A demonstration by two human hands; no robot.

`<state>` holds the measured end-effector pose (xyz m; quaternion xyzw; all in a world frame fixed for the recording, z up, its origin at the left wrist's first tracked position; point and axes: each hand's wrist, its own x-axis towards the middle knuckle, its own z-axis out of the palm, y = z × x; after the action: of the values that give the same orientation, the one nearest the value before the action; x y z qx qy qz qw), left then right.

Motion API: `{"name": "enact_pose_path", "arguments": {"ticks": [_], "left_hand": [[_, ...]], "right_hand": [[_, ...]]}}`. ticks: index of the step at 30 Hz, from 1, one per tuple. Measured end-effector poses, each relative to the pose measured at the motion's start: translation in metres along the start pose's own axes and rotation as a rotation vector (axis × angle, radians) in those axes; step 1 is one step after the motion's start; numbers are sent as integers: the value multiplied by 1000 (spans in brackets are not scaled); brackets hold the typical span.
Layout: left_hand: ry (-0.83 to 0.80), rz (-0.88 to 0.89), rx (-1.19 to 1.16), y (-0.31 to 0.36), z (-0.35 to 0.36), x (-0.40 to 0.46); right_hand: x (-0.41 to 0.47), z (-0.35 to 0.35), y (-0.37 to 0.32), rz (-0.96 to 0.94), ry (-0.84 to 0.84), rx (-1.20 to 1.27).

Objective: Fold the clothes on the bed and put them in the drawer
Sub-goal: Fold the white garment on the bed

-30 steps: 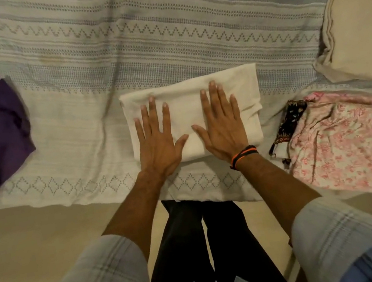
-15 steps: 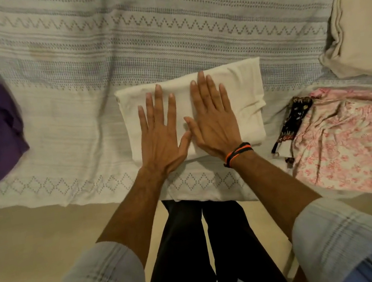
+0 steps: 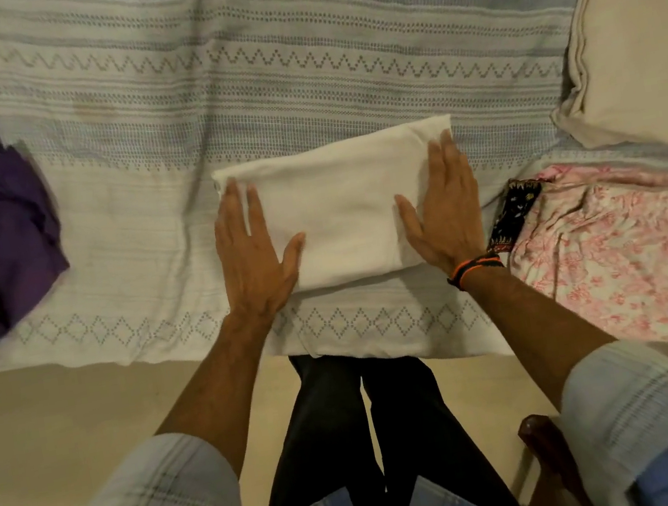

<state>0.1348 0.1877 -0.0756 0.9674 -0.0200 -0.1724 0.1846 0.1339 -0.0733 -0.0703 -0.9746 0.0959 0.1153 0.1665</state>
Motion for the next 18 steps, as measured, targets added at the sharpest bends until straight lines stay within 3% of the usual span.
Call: {"name": "enact_pose_path", "arguments": {"ticks": [5, 9, 14, 18], "left_hand": [[38, -453, -418, 4, -16, -16], [10, -697, -578, 8, -21, -11], [-67, -819, -737, 3, -13, 6], [-132, -771, -805, 1, -12, 16]], "right_hand": [[-11, -12, 0, 391, 20, 352], [-3, -11, 0, 481, -25, 462], [6, -8, -8, 579, -104, 648], [10, -6, -10, 559, -169, 681]]}}
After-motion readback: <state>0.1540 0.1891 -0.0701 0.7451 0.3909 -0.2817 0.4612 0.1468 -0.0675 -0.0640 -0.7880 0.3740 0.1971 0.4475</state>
